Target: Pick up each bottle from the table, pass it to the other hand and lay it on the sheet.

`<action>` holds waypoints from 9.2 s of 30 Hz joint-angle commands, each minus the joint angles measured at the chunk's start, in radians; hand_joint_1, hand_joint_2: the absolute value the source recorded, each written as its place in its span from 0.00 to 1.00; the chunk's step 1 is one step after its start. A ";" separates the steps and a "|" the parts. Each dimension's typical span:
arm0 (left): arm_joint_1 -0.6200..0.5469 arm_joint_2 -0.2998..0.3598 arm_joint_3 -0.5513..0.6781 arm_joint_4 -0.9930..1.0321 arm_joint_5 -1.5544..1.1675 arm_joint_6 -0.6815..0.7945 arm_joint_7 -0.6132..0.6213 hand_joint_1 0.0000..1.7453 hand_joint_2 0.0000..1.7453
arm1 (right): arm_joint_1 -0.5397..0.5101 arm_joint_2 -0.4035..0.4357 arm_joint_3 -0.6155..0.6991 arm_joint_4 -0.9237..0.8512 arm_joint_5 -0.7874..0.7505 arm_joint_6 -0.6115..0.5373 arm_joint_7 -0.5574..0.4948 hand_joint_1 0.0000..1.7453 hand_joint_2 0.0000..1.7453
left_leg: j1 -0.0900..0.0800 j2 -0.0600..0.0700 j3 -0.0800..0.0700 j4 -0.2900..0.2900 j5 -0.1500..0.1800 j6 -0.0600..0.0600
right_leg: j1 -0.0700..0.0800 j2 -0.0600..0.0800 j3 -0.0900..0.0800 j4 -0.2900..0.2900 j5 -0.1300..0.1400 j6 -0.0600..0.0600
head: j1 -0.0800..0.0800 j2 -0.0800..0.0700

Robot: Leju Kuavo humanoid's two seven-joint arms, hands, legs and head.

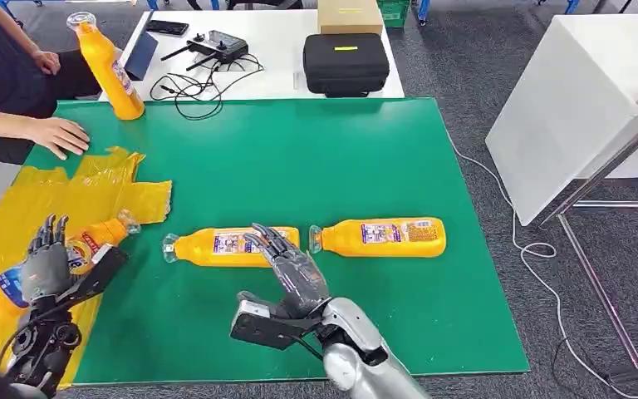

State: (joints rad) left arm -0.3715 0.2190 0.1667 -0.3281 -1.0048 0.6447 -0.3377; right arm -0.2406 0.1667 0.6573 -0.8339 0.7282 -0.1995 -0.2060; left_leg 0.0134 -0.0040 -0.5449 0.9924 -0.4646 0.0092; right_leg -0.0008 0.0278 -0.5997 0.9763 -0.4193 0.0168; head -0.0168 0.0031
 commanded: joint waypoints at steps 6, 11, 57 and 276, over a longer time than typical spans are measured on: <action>-0.034 -0.082 0.159 -0.130 0.346 -0.148 -0.360 0.00 0.00 | -0.134 -0.001 0.019 0.132 0.047 -0.035 0.050 0.00 0.00 | 0.000 -0.004 0.002 0.000 0.000 0.001 | 0.001 -0.007 0.003 0.000 -0.001 0.001 | 0.000 0.000; 0.047 -0.076 -0.017 -0.477 0.743 -0.129 -0.360 0.00 0.00 | -0.270 0.046 -0.002 0.307 0.112 0.001 0.140 0.00 1.00 | 0.000 -0.001 0.001 0.001 0.000 0.001 | 0.000 -0.004 0.001 0.000 -0.001 0.001 | 0.000 0.000; 0.214 -0.112 -0.217 -0.889 0.903 -0.108 -0.360 0.00 0.00 | -0.421 0.135 0.105 0.636 0.307 0.326 0.418 0.00 1.00 | 0.000 -0.002 0.003 0.000 0.000 0.001 | 0.000 -0.005 0.004 -0.001 -0.001 0.001 | 0.000 0.000; 0.243 -0.042 -0.198 -0.625 0.851 -0.237 -0.360 0.00 0.00 | -0.200 -0.261 -0.284 0.165 0.304 0.183 0.217 0.00 1.00 | -0.002 -0.007 0.002 0.000 0.001 0.001 | -0.001 -0.011 0.004 -0.001 -0.001 0.001 | 0.000 0.000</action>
State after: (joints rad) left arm -0.1379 0.1648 0.0898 -0.8731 -0.1725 0.3780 -0.7042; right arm -0.3698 -0.0893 0.4308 -0.8458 1.0277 -0.0374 0.0343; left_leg 0.0118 -0.0105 -0.5455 0.9930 -0.4632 0.0098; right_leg -0.0016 0.0188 -0.5973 0.9762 -0.4192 0.0173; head -0.0172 0.0031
